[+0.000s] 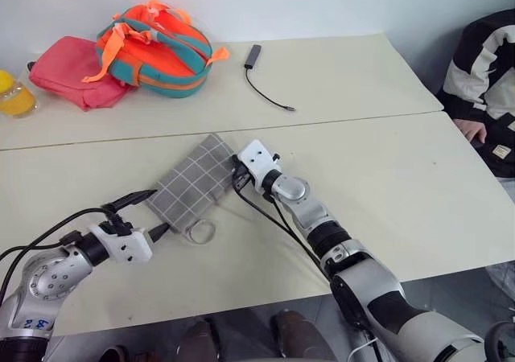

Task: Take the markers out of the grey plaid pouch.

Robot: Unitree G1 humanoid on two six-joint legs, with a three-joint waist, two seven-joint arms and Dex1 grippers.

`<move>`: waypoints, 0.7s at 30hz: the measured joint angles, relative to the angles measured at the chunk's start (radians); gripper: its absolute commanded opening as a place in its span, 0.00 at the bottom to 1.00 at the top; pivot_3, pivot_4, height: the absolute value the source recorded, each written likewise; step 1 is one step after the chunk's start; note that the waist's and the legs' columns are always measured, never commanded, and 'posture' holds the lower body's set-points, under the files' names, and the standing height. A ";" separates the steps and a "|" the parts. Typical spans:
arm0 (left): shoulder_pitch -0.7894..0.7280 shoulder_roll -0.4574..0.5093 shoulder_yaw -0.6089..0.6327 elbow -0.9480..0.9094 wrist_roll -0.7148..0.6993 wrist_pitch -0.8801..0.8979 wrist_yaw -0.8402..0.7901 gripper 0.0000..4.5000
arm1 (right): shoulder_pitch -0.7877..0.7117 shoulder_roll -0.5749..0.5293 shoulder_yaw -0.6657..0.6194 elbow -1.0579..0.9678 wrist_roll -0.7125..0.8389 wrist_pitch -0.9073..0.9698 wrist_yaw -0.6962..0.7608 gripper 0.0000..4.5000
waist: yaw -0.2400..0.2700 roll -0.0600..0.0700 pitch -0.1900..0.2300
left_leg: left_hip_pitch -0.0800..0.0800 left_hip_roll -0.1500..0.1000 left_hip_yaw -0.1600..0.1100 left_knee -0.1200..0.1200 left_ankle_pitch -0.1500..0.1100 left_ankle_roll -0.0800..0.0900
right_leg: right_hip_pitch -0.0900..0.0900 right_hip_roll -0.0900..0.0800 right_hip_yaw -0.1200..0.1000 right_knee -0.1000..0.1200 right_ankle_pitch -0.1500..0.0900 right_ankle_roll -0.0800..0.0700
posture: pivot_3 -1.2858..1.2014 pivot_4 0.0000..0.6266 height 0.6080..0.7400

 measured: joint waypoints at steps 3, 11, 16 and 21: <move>-0.035 0.000 -0.031 0.018 0.004 0.000 0.006 0.94 | 0.005 -0.001 -0.001 -0.008 0.001 0.005 0.003 0.01 | 0.001 0.002 -0.001 | 0.000 0.000 0.000 0.001 0.000 0.000 | 0.000 0.000 -0.001 0.001 0.000 0.000 | 0.52 0.24 1.00; -0.097 -0.023 -0.088 0.042 0.004 0.047 0.018 0.81 | 0.013 0.000 -0.004 -0.018 0.001 0.011 0.016 0.00 | 0.002 0.002 -0.001 | 0.001 0.000 0.000 0.004 0.000 0.001 | 0.000 0.000 -0.003 0.005 0.000 0.000 | 0.52 0.24 1.00; -0.096 -0.028 -0.119 0.044 0.004 0.072 0.019 0.45 | 0.014 -0.001 -0.009 -0.019 0.001 0.012 0.024 0.00 | 0.001 0.002 -0.001 | 0.001 0.000 0.000 0.005 0.000 0.001 | 0.000 0.000 -0.003 0.007 0.000 0.000 | 0.52 0.24 1.00; -0.099 -0.023 -0.119 0.041 -0.009 0.075 0.019 0.10 | 0.020 -0.002 -0.011 -0.029 0.001 0.012 0.028 0.00 | 0.000 0.004 -0.002 | 0.001 0.000 0.000 0.004 0.000 0.001 | 0.000 0.000 -0.003 0.007 0.000 0.000 | 0.52 0.24 1.00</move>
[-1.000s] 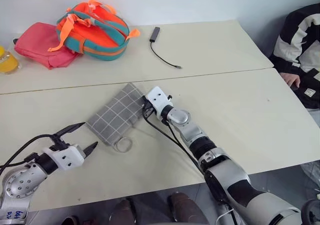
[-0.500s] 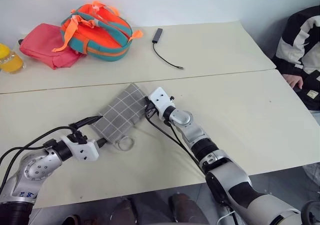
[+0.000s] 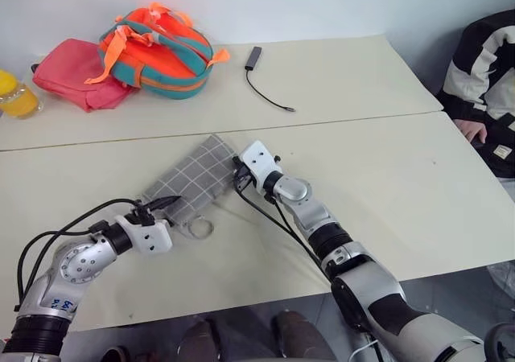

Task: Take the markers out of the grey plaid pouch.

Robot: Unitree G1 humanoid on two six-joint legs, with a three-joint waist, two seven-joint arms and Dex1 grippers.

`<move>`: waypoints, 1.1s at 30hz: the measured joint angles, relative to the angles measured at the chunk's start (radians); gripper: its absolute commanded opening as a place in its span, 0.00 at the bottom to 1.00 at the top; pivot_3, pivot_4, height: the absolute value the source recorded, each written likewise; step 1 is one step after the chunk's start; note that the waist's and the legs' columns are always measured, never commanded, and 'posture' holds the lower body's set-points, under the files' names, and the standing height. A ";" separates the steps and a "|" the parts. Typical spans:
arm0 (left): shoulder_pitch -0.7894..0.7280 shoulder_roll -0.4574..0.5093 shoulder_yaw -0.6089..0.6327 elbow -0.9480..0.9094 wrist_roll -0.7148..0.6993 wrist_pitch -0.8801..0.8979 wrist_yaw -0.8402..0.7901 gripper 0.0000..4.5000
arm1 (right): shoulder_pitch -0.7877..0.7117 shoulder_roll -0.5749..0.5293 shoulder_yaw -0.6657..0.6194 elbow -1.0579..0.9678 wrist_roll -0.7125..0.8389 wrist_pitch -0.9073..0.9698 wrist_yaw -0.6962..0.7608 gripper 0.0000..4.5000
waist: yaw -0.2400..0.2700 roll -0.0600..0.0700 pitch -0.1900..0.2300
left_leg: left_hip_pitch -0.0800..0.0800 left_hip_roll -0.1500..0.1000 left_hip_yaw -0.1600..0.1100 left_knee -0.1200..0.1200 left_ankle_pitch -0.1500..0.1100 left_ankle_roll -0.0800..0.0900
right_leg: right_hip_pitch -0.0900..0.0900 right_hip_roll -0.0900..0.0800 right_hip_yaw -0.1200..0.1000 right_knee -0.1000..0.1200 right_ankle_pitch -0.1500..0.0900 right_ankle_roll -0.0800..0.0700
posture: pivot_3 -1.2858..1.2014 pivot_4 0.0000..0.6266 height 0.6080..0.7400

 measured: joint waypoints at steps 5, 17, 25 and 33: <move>0.003 0.000 0.008 -0.009 -0.022 0.025 -0.004 0.01 | 0.039 -0.016 0.004 -0.066 0.000 0.009 0.022 0.00 | 0.000 0.002 -0.001 | 0.000 0.000 0.000 0.000 0.000 0.000 | 0.000 0.000 0.000 0.000 0.000 0.000 | 0.52 0.24 1.00; -0.012 -0.009 -0.006 -0.042 -0.065 0.088 -0.021 0.00 | 0.264 -0.182 -0.008 -0.838 0.483 0.665 0.457 0.55 | 0.019 0.002 -0.001 | -0.001 0.001 -0.001 -0.003 -0.001 0.000 | 0.000 0.001 0.000 -0.005 0.000 0.000 | 0.52 0.24 1.00; -0.089 -0.042 -0.064 -0.048 -0.045 0.141 -0.034 0.00 | 0.376 -0.229 0.142 -0.919 0.474 0.765 0.488 0.61 | 0.029 0.001 -0.001 | -0.003 0.000 0.001 0.000 -0.001 0.002 | 0.001 0.003 0.001 -0.009 0.000 0.000 | 0.52 0.24 1.00; -0.127 -0.081 -0.126 -0.118 -0.003 0.215 -0.055 0.00 | 0.340 -0.126 0.166 -0.871 0.449 0.763 0.406 0.61 | 0.036 0.001 -0.001 | -0.004 0.000 0.001 0.000 -0.001 0.002 | -0.001 0.004 0.000 -0.009 0.000 0.000 | 0.52 0.24 1.00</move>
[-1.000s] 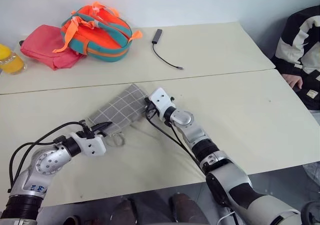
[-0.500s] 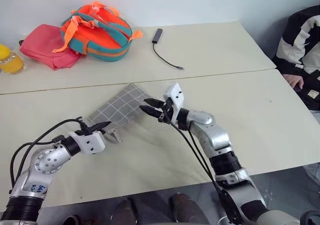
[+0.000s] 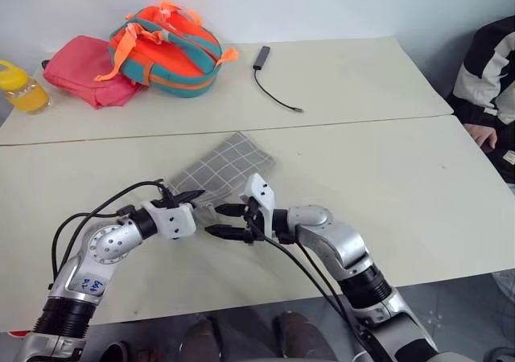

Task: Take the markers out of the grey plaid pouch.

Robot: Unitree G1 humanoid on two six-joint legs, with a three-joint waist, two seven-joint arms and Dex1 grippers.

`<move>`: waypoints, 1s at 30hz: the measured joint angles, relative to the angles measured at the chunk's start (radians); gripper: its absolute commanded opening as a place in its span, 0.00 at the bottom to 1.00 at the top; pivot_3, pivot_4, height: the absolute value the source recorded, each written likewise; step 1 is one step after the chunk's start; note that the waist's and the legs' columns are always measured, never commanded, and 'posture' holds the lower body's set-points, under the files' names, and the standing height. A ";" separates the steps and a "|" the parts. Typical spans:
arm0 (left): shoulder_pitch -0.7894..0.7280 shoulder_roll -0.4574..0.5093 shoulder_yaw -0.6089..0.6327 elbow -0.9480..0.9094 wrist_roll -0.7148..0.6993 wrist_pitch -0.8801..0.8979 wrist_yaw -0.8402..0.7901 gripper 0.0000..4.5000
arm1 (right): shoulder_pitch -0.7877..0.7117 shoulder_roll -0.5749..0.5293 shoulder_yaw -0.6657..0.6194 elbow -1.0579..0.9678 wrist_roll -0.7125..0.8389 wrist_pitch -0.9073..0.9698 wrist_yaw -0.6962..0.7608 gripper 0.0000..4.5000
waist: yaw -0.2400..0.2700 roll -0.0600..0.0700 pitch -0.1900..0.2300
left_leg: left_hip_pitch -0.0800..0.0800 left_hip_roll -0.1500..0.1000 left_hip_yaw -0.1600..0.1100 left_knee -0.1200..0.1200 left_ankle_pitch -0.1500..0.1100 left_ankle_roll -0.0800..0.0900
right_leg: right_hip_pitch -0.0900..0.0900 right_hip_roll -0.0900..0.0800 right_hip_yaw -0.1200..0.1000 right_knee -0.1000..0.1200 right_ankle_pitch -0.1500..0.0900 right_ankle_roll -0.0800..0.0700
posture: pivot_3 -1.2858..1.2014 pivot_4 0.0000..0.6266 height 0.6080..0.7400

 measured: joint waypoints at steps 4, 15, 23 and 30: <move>-0.002 -0.010 -0.003 -0.020 0.010 0.033 0.000 0.00 | -0.005 0.038 -0.005 0.023 0.000 0.003 -0.034 0.61 | 0.002 0.000 0.000 | 0.000 0.000 0.000 0.000 0.000 0.000 | -0.001 0.000 0.000 0.000 0.000 0.000 | 0.52 0.24 1.00; 0.014 -0.015 -0.011 -0.091 0.014 0.088 -0.004 0.00 | -0.031 0.077 -0.038 0.114 -0.025 -0.022 -0.093 0.02 | 0.001 0.000 0.000 | -0.001 0.000 0.000 -0.001 0.000 0.000 | -0.001 0.000 0.000 0.000 0.000 0.000 | 0.52 0.24 1.00; 0.036 -0.014 -0.011 -0.110 0.004 0.098 -0.008 0.00 | -0.022 -0.009 -0.026 0.110 -0.066 -0.070 -0.055 0.01 | 0.000 0.000 0.000 | -0.001 0.000 0.000 -0.001 0.000 0.000 | -0.001 0.000 0.000 0.000 0.000 0.000 | 0.52 0.24 1.00; 0.085 0.045 0.029 -0.109 -0.086 0.045 -0.054 0.00 | -0.011 -0.152 -0.048 0.086 -0.082 -0.107 0.015 0.01 | -0.007 -0.001 0.000 | -0.001 0.001 0.001 -0.001 0.000 0.000 | -0.001 -0.002 0.001 0.000 0.000 0.000 | 0.52 0.24 1.00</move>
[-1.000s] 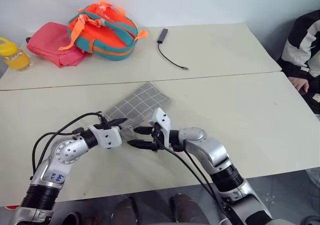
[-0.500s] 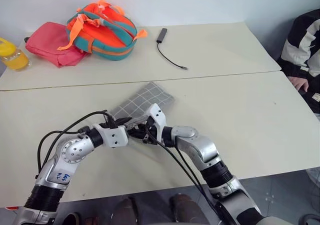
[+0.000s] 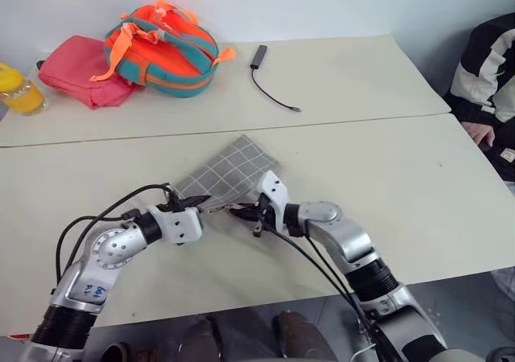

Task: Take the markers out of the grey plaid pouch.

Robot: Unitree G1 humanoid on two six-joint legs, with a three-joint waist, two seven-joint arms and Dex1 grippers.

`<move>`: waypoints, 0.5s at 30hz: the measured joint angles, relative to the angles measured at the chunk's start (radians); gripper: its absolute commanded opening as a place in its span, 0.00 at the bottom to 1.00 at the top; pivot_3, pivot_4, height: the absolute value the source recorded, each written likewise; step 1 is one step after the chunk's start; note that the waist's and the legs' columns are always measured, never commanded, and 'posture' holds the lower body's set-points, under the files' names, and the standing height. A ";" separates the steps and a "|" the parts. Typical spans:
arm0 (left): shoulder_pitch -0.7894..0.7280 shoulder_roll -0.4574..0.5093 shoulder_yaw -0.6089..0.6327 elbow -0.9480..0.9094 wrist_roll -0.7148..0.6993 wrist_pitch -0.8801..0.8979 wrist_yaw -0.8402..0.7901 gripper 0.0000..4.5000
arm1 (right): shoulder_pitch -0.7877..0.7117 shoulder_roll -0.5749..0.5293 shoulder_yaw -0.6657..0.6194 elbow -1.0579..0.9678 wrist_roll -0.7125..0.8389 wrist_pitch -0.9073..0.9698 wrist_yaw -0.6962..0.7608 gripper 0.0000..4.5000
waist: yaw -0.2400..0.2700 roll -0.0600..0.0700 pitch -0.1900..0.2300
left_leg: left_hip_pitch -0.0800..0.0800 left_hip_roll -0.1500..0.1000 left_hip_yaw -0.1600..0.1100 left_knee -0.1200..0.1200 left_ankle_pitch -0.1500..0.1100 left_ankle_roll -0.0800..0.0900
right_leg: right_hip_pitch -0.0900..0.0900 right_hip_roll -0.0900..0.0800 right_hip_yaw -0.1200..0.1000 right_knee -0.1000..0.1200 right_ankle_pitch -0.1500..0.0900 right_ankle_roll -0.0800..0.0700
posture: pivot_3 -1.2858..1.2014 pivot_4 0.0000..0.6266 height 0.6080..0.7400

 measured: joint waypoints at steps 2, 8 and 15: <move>0.017 0.010 0.027 0.000 -0.045 -0.014 -0.014 0.00 | -0.015 -0.060 -0.023 0.007 -0.002 -0.009 0.018 0.01 | 0.000 0.000 0.000 | 0.000 0.000 0.000 0.000 0.000 0.000 | 0.000 0.000 0.000 -0.001 0.000 0.000 | 0.52 0.24 1.00; 0.069 0.015 0.111 -0.007 -0.250 0.006 -0.074 0.00 | -0.070 -0.179 -0.102 0.142 -0.028 -0.095 0.041 0.01 | -0.004 -0.001 0.001 | 0.000 0.000 0.000 0.000 0.000 0.001 | 0.001 0.000 0.001 -0.002 0.000 0.000 | 0.52 0.24 1.00; 0.067 0.009 0.133 -0.010 -0.318 0.031 -0.111 0.00 | -0.084 -0.196 -0.127 0.188 -0.036 -0.143 0.061 0.14 | -0.005 -0.001 0.001 | 0.000 0.000 0.001 0.000 0.000 0.001 | 0.001 0.000 0.002 -0.002 0.000 0.000 | 0.52 0.24 1.00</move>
